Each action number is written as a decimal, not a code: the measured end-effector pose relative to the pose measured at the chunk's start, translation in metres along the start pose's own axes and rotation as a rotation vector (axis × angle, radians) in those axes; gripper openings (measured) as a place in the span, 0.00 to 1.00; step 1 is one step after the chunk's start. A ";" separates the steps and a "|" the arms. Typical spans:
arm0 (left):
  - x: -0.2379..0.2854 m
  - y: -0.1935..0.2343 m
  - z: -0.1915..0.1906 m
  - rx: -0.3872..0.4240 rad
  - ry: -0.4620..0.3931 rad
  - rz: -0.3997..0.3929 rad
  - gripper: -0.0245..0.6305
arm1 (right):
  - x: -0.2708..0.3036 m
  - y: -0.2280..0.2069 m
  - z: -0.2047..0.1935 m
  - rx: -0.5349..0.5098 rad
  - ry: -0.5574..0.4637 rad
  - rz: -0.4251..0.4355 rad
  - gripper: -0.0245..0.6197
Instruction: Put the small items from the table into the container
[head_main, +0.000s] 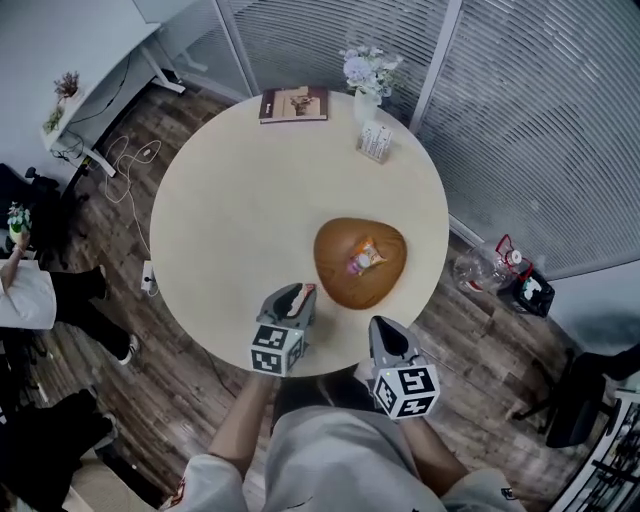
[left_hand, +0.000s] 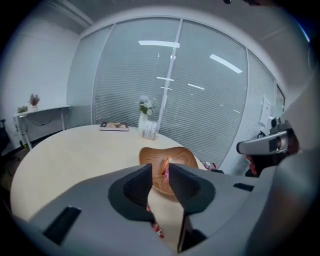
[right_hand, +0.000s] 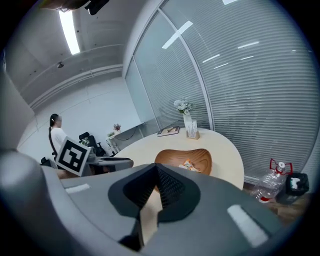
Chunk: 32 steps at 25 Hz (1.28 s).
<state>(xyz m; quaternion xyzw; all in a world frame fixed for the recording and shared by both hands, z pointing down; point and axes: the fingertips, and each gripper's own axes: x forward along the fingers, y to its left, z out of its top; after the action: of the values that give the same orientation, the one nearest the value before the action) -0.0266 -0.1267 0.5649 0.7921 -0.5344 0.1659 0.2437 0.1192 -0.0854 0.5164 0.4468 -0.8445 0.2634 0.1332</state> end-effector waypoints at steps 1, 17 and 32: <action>-0.012 0.005 -0.002 -0.021 -0.014 0.033 0.17 | 0.001 0.005 -0.002 -0.006 0.005 0.010 0.04; -0.074 0.020 -0.058 -0.143 -0.007 0.179 0.05 | 0.011 0.063 -0.015 -0.056 0.037 0.111 0.04; -0.022 0.015 -0.107 -0.215 0.201 0.169 0.08 | 0.013 0.047 -0.019 -0.047 0.050 0.069 0.04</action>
<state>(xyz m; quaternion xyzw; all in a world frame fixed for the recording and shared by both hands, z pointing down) -0.0487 -0.0541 0.6451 0.6933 -0.5867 0.2059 0.3644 0.0728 -0.0621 0.5231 0.4074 -0.8619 0.2590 0.1554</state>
